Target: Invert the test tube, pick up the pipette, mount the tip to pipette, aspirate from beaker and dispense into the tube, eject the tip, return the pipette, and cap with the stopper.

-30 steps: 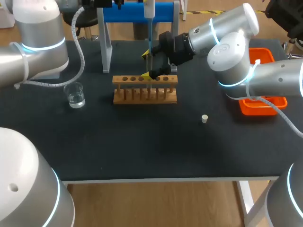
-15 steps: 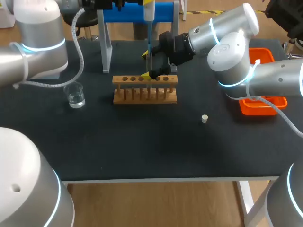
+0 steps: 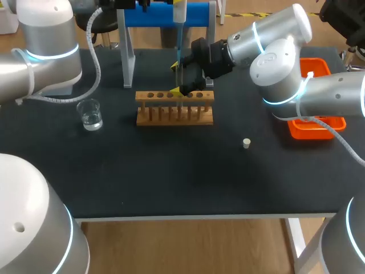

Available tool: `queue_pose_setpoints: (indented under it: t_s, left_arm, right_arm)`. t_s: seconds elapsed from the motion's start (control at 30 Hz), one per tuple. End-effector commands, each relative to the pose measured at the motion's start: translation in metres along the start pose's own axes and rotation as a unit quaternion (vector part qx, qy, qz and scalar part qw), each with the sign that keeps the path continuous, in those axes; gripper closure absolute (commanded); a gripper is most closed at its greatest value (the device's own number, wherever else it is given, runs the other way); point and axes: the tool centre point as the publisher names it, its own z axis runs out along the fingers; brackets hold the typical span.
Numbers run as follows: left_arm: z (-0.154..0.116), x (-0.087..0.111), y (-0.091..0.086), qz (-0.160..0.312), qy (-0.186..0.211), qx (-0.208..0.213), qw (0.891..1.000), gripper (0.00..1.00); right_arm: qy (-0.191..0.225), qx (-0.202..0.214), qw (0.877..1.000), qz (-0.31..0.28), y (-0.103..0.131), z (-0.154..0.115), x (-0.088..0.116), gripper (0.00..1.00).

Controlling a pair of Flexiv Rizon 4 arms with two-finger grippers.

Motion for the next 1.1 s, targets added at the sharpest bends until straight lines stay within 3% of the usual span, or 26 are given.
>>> queue_pose_setpoints:
  t_s: [0.03, 0.47, 1.1]
  left_arm:
    - [0.0012, -0.0013, 0.0022, 0.002, 0.003, 0.009, 1.0, 1.0]
    - [0.0037, -0.0001, 0.0028, -0.005, 0.023, 0.012, 1.0, 1.0]
    - [0.0012, 0.0029, 0.01, 0.0, 0.015, -0.001, 1.0, 1.0]
  right_arm:
    - [0.0, 0.0, 1.0, 0.0, 0.0004, -0.0018, 0.0009, 0.0]
    - [0.0, 0.0, 1.0, 0.0, 0.0004, -0.0018, 0.0009, 0.0]
    - [0.0, 0.0, 1.0, 0.0, 0.0004, -0.0018, 0.0009, 0.0]
